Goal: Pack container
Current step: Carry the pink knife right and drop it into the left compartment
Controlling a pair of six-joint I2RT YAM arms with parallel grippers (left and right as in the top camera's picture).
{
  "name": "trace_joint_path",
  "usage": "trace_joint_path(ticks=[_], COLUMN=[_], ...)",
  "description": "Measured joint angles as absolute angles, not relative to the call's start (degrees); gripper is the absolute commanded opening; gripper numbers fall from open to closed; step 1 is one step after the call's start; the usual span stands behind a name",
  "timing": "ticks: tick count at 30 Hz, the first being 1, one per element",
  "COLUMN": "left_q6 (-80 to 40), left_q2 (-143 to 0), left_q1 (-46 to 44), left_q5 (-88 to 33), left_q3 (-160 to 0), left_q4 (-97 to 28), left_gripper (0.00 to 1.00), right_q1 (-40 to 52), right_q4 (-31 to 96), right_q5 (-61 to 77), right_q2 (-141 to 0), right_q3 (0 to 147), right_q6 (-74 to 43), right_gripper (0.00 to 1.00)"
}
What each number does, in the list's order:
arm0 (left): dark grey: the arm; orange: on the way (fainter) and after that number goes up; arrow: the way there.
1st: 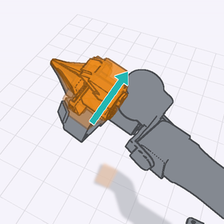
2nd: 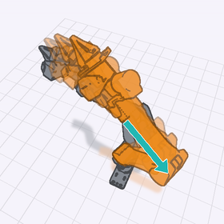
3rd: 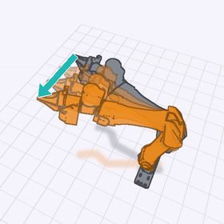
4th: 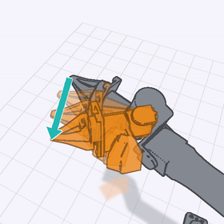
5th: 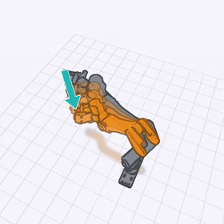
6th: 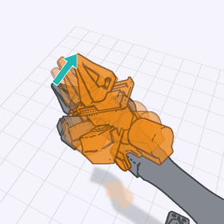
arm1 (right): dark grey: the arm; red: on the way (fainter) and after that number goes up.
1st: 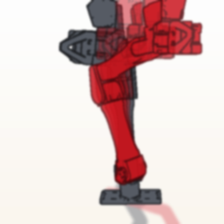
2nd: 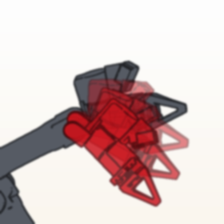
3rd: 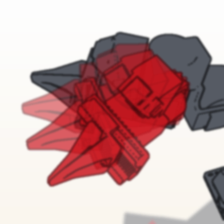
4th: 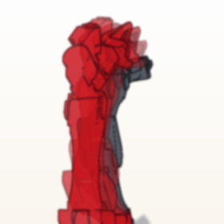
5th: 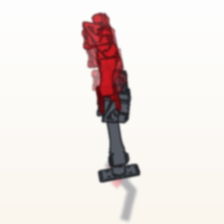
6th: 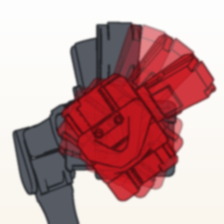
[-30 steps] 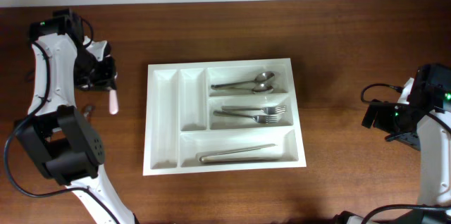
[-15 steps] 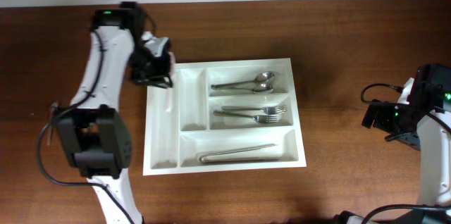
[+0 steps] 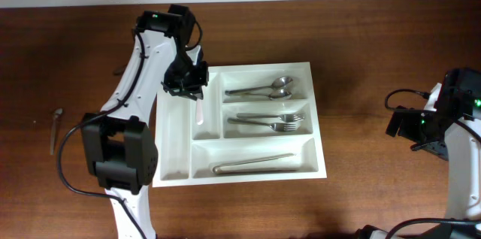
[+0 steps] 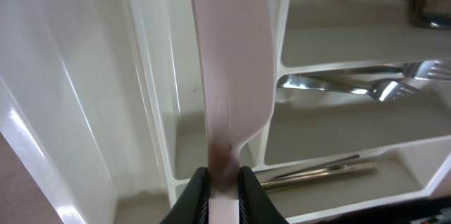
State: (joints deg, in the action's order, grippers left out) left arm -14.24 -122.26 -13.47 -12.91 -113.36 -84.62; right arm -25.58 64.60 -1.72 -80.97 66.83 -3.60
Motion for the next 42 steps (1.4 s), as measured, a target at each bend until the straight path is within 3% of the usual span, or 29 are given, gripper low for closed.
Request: trace_joint_path(ticks=[24,27,42], left_q6=[-16.78,-16.78,-16.97], left_q2=[-122.26,-122.26,-122.26], left_q1=[-15.70,-16.97,-20.75], left_q5=[-9.56,-9.54,-9.19], left_q3=[-108.42,-107.83,-103.37], left_q4=[-79.55,-78.59,-75.35], left_gripper=[0.09,0.16,0.17], right_q1=[-25.58,-25.58,-25.58], right_q4=[64.60,64.60,64.60], right_q5=[-1.74,-1.74,-1.72], right_q2=[-80.97,-80.97,-80.97], right_q3=[66.83,66.83,66.83], right_q6=[-3.64,-3.64,-3.62], right_gripper=[0.99,0.99,0.99])
